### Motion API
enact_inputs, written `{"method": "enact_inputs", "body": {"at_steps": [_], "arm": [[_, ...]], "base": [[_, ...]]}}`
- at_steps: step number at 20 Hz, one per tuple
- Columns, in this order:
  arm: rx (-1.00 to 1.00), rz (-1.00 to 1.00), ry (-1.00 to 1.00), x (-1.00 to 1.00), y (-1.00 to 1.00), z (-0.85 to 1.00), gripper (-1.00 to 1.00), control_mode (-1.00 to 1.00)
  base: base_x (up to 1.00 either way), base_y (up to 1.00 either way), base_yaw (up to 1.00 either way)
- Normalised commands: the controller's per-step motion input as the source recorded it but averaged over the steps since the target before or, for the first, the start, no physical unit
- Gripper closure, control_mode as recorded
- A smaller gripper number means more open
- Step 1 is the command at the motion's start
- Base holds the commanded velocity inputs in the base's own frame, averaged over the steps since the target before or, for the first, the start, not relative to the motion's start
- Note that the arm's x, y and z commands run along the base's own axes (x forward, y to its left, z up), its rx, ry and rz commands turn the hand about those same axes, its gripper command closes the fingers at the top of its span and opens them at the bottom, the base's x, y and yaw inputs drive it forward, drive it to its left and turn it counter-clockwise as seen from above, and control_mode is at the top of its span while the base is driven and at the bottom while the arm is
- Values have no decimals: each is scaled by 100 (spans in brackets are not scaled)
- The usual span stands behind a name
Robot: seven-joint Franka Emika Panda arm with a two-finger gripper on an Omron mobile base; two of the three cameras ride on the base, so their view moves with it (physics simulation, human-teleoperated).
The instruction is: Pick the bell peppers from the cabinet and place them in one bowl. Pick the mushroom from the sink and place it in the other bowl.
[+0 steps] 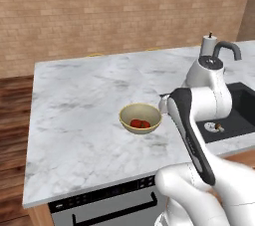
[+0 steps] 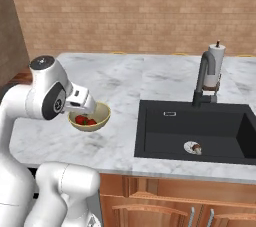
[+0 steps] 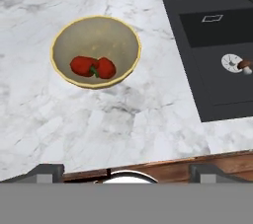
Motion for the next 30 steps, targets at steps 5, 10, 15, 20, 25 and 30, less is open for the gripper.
{"method": "enact_inputs", "body": {"at_steps": [5, 10, 15, 20, 25, 30], "arm": [[-3, 0, 0, -69, -18, 13, -100, -100], [-1, 0, -1, -36, -1, 3, -100, -100], [0, 0, 0, -10, 0, 0, -100, -100], [0, 0, 0, 0, 1, -1, -100, -100], [-1, 0, 0, 6, 2, -6, -100, -100], [0, 0, 0, 37, 5, 0, -100, -100]], "base": [[0, 0, 0], [0, 0, 0], [0, 0, 0], [0, 0, 0], [0, 0, 0], [0, 0, 0]]}}
